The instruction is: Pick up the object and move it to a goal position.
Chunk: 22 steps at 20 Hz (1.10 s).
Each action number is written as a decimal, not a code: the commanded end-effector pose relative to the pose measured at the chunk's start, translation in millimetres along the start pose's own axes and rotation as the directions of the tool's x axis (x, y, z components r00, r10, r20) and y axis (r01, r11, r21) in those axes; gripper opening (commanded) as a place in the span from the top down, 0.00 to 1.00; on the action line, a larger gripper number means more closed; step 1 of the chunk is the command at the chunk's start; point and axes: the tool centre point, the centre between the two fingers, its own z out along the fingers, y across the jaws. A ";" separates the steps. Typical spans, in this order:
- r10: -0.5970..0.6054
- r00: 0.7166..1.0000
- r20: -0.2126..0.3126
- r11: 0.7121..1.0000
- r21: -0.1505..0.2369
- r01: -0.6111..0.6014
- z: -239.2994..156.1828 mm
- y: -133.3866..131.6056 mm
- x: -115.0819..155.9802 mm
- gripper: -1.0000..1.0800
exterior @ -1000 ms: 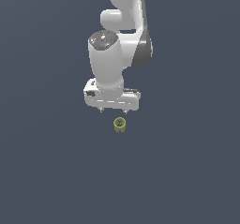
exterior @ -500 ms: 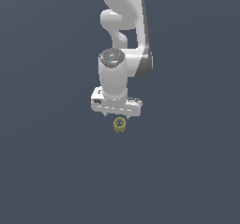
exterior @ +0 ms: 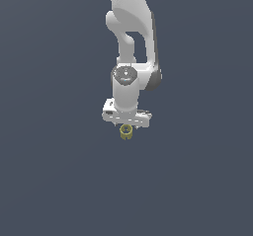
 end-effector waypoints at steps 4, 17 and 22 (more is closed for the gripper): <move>0.001 1.000 0.000 1.000 -0.001 -0.001 2.9 -0.3 -0.5 0.04; 0.002 1.000 -0.001 1.000 -0.001 -0.002 51.0 -0.4 -1.5 0.04; 0.002 1.000 -0.001 1.000 -0.001 -0.002 53.2 -0.5 -0.9 1.00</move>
